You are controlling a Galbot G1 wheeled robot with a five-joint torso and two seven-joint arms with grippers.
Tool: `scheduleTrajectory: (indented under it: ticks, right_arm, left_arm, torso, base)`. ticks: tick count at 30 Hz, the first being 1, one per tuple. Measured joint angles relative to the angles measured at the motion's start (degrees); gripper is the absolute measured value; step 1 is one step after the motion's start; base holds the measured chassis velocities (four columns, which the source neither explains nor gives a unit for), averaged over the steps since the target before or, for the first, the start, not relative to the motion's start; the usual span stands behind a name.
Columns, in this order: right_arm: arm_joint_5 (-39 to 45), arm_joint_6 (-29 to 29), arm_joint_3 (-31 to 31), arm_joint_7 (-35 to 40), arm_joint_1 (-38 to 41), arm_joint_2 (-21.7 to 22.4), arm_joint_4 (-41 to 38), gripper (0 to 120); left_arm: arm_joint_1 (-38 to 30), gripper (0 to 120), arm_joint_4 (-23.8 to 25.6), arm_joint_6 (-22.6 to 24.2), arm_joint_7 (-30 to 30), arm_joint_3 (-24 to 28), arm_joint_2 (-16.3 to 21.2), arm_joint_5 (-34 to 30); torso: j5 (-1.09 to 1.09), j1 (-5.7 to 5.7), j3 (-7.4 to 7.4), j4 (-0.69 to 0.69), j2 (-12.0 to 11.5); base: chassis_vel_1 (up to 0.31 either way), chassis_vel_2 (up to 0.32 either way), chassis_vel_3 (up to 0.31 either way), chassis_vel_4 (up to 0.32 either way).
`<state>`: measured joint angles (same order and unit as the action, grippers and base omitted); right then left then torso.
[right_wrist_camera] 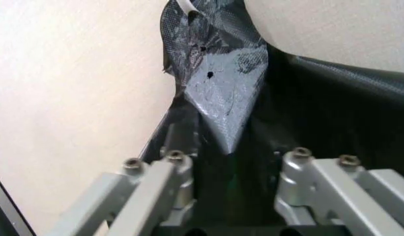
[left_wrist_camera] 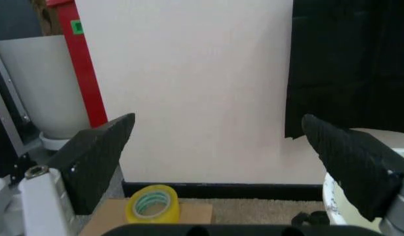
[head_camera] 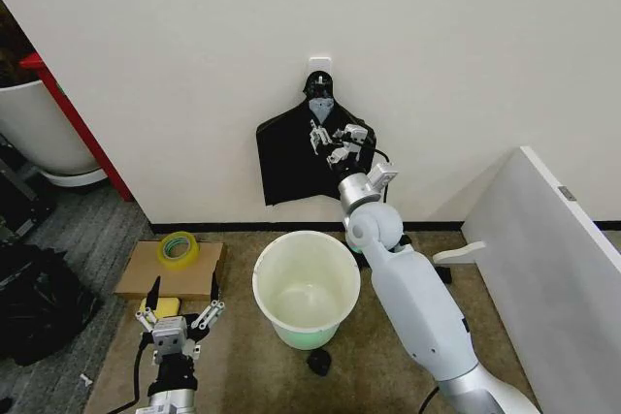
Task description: Place the garbage bag over the trash bin.
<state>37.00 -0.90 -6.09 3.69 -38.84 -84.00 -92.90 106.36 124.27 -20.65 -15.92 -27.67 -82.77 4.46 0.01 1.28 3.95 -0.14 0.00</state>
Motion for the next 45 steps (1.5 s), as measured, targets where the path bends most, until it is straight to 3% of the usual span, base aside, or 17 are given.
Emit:
scheduleTrajectory:
  ticks: [5,16,27,45]
  right_arm:
    - [-0.49,-0.69,-0.11,-0.05,-0.19,0.53,-0.2,0]
    - [-4.52,-1.86,0.82,-0.65,-4.25,2.29,-3.22,0]
    - [-20.27,-4.52,1.0,-3.27,-23.36,4.91,-15.04,0]
    - [-37.14,-17.19,-4.18,-9.87,-46.27,9.4,-20.4,0]
  left_arm:
    - [-0.03,100,-0.14,-0.13,-0.02,0.02,-0.04,0.01]
    - [-0.46,100,-0.88,-0.18,-0.02,0.36,0.05,0.1]
    - [-1.76,100,-1.73,-0.21,-0.02,1.15,0.78,-0.14]
    - [-2.72,100,-1.96,-0.23,-0.02,1.53,2.15,-1.42]
  torso:
    - [0.0,0.0,0.0,0.0,0.0]
    - [0.0,0.0,0.0,0.01,0.0]
    - [0.0,-0.01,-0.01,0.0,0.0]
    - [0.0,-0.01,0.0,-0.01,0.01]
  base:
    - [0.0,0.0,0.0,0.0]
    - [0.0,0.0,0.0,0.0]
    - [0.0,0.0,0.0,0.0]
    - [0.0,0.0,0.0,0.0]
